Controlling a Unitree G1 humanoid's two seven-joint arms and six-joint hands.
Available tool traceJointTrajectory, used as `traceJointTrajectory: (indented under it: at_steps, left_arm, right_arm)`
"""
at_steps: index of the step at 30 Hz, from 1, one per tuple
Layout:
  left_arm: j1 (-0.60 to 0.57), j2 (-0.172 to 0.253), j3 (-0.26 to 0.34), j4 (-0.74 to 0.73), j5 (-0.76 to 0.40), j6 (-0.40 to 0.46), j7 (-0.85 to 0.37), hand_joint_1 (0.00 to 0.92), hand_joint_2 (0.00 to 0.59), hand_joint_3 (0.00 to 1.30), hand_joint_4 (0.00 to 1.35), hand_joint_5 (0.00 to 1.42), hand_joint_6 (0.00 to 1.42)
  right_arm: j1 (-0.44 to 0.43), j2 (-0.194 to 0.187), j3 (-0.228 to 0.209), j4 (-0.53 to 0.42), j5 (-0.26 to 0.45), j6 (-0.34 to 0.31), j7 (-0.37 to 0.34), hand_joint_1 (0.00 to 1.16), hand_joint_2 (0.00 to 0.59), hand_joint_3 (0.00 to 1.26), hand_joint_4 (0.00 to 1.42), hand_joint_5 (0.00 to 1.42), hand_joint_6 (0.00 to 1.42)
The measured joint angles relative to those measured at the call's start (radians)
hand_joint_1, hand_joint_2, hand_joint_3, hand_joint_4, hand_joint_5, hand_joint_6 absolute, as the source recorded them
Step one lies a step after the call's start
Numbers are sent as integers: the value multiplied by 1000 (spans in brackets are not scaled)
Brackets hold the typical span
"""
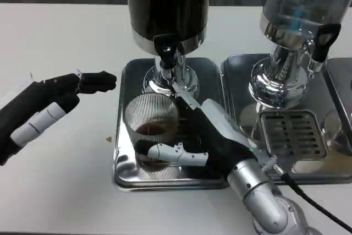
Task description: Grasp the cup under the faucet to collect the drink, then remove the cup.
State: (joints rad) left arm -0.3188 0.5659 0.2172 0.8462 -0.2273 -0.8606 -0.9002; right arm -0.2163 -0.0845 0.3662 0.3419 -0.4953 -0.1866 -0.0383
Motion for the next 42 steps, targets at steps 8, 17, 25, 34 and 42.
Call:
traceJointTrajectory:
  at_steps: [8, 17, 25, 34, 42]
  left_arm:
    - [1, 6, 1, 0, 0, 0, 0, 0, 143, 347, 297, 242, 194]
    - [2, 6, 1, 0, -1, 0, 0, 0, 146, 350, 298, 243, 195]
    - [5, 6, 2, 0, -1, 0, 0, 0, 147, 352, 298, 243, 195]
    - [11, 6, 2, 0, -1, 0, 0, 0, 153, 364, 303, 243, 196]
    - [16, 7, 2, 0, -1, 1, 0, 0, 157, 380, 312, 243, 196]
  right_arm:
    - [2, 1, 18, -32, -62, 42, -33, 303, 0, 0, 0, 59, 222]
    - [5, 4, 37, -41, -72, 63, -59, 316, 0, 0, 0, 102, 256]
    - [5, 3, 48, -41, -93, 81, -65, 317, 0, 0, 1, 134, 275]
    - [7, 11, 72, -41, -135, 100, -116, 841, 358, 31, 85, 234, 380]
    - [13, 27, 77, -41, -136, 104, -140, 296, 0, 106, 154, 317, 486]
